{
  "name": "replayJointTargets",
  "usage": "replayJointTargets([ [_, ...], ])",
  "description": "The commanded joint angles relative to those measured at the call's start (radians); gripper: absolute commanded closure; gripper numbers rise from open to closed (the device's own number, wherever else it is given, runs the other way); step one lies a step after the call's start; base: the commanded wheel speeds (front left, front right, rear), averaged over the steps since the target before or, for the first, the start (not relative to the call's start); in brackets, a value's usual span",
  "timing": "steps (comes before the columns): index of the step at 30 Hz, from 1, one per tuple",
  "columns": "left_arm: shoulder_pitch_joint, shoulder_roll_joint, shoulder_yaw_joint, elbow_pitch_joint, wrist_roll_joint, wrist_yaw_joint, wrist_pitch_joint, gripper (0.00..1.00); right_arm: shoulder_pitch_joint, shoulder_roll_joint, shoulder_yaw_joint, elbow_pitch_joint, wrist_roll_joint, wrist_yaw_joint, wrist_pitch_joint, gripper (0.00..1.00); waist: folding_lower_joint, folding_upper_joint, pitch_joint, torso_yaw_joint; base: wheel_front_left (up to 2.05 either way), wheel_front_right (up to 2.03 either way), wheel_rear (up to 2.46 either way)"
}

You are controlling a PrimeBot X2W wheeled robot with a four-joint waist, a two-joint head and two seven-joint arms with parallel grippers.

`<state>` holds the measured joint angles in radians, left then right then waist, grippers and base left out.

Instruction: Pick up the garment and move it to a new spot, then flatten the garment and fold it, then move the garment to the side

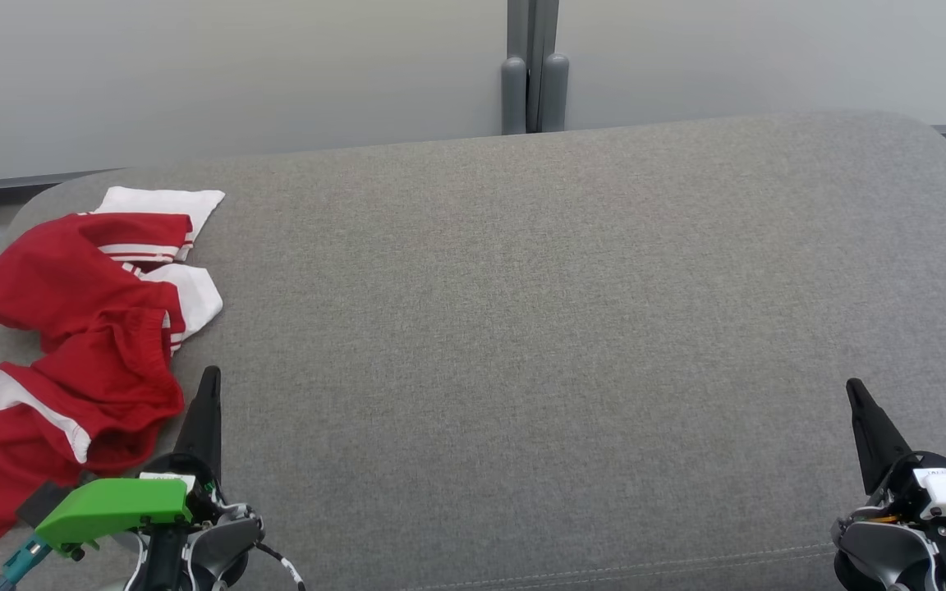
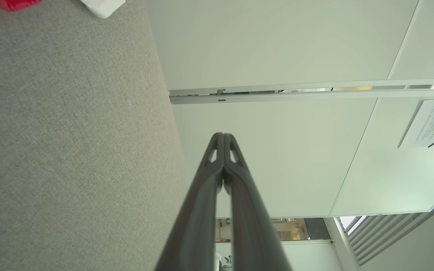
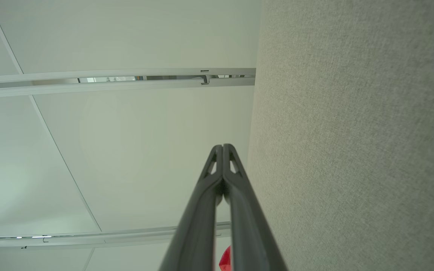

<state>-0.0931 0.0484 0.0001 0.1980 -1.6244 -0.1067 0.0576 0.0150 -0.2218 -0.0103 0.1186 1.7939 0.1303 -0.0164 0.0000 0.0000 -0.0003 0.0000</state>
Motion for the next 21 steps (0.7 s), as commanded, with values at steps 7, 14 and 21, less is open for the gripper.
replayJointTargets([
  [7,0.009,0.000,0.003,-0.004,-0.001,-0.007,0.002,1.00,0.007,-0.003,0.002,-0.004,0.011,0.001,-0.005,1.00,0.0000,0.0000,0.000,0.000,0.00,0.00,0.00],
  [14,0.009,0.000,0.003,-0.004,-0.001,-0.007,0.002,1.00,0.008,-0.004,0.003,-0.004,0.013,0.001,-0.005,1.00,0.0000,0.0000,0.000,0.000,0.00,0.00,0.00],
  [21,0.009,0.000,0.003,-0.004,-0.001,-0.007,0.001,1.00,0.008,-0.005,0.004,-0.004,0.013,0.001,-0.005,1.00,0.0000,0.0000,0.000,0.000,0.00,0.00,0.00],
])
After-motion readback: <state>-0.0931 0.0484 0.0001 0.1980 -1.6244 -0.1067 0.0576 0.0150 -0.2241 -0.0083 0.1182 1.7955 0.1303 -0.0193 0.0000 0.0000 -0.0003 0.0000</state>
